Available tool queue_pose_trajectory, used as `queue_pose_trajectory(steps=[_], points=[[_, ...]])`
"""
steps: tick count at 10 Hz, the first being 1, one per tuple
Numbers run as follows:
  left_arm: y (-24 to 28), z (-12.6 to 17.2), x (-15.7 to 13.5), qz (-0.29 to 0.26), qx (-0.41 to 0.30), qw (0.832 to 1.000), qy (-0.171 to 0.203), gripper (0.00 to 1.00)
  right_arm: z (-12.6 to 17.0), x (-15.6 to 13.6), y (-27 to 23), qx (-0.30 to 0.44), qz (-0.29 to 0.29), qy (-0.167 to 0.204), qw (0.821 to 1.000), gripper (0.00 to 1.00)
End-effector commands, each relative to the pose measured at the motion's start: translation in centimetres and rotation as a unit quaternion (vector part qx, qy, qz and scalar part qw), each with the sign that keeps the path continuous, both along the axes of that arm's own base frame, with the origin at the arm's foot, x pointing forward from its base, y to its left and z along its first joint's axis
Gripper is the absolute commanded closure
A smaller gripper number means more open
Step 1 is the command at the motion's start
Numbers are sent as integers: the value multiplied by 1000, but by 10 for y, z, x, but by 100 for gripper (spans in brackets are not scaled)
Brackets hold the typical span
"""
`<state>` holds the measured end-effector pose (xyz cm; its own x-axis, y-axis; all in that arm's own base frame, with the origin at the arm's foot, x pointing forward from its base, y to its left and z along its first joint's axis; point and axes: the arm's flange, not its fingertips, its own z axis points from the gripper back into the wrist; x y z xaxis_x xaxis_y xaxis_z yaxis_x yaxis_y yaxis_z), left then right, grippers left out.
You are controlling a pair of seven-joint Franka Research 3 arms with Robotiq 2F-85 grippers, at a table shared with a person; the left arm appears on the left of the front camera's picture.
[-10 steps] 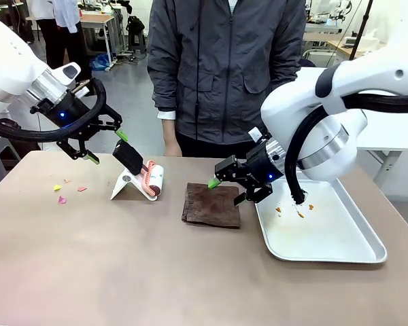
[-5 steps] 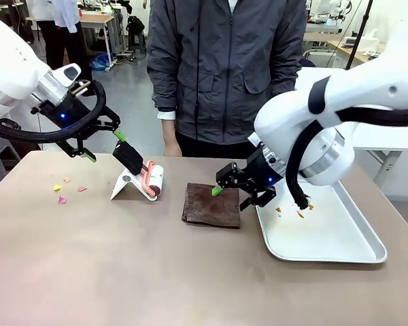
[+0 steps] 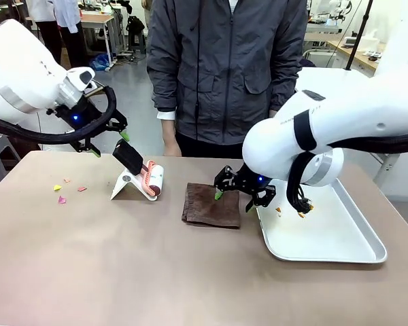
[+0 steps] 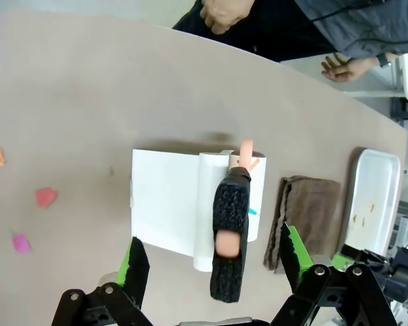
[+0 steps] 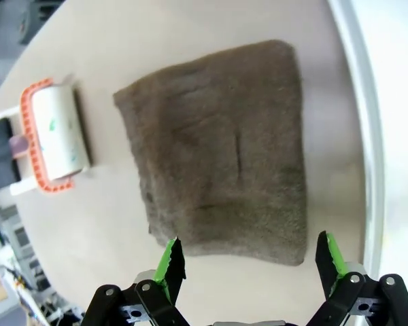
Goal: Clean the surface of the table.
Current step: Hold the Lint Roller with your left hand and the towel with your right hand.
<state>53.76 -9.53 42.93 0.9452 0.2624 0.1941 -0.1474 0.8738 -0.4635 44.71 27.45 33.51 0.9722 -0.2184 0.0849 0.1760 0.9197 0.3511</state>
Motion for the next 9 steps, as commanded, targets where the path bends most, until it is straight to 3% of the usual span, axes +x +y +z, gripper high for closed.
queue_pose_trajectory(steps=[1,2,5,9], points=[[-6,0,12,-29,14,999,5,0,2,21,28,-40,-62,7,997,0],[-10,-1,14,-43,16,999,7,0,-2,26,30,-71,-98,6,993,0],[-18,-4,10,-111,9,994,1,0,-9,36,37,-72,-94,12,993,0],[-20,-8,12,-147,14,989,-1,0,-21,46,41,-79,-18,15,997,0]])
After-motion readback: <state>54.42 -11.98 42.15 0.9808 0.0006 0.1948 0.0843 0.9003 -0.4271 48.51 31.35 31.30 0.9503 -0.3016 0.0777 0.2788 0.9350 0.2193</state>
